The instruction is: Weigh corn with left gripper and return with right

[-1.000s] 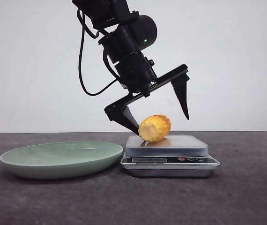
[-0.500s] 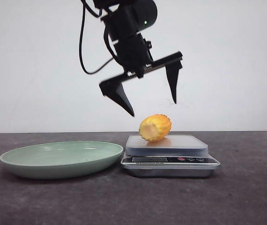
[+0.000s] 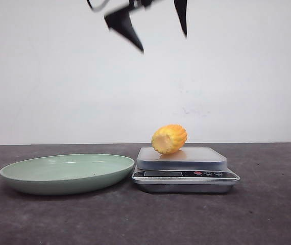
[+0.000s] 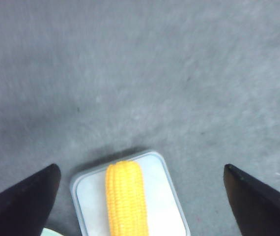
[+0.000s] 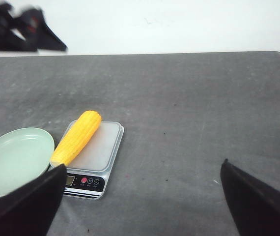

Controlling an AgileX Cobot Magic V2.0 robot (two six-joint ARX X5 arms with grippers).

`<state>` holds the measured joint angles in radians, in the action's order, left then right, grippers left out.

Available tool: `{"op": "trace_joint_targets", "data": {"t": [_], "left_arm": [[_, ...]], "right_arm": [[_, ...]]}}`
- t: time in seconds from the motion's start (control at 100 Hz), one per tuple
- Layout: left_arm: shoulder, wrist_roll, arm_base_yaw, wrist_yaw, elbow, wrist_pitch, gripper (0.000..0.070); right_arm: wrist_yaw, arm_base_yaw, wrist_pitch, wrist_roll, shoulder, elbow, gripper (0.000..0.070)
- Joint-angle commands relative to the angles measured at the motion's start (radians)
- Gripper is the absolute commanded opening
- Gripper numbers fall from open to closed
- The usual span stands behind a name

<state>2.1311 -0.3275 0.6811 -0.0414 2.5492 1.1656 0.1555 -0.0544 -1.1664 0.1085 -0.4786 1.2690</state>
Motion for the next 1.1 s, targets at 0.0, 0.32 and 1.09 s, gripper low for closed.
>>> {"op": "trace_joint_targets", "data": {"t": [0.0,0.32,1.09], "left_arm": [[0.029,0.067,0.026,-0.022,0.118,0.058,0.0700],[-0.008,0.121,0.105,-0.060,0.594,0.308,0.0699],[-0.544,0.203,0.205,-0.183,0.554,0.318,0.0002]], "right_arm": [[-0.003,-0.003,0.006,-0.009,-0.003,0.019,0.0614],[-0.003,-0.003,0.006,-0.008,-0.003,0.019,0.0614],[-0.003,-0.003,-0.013,-0.009,-0.003,0.019,0.0614]]}}
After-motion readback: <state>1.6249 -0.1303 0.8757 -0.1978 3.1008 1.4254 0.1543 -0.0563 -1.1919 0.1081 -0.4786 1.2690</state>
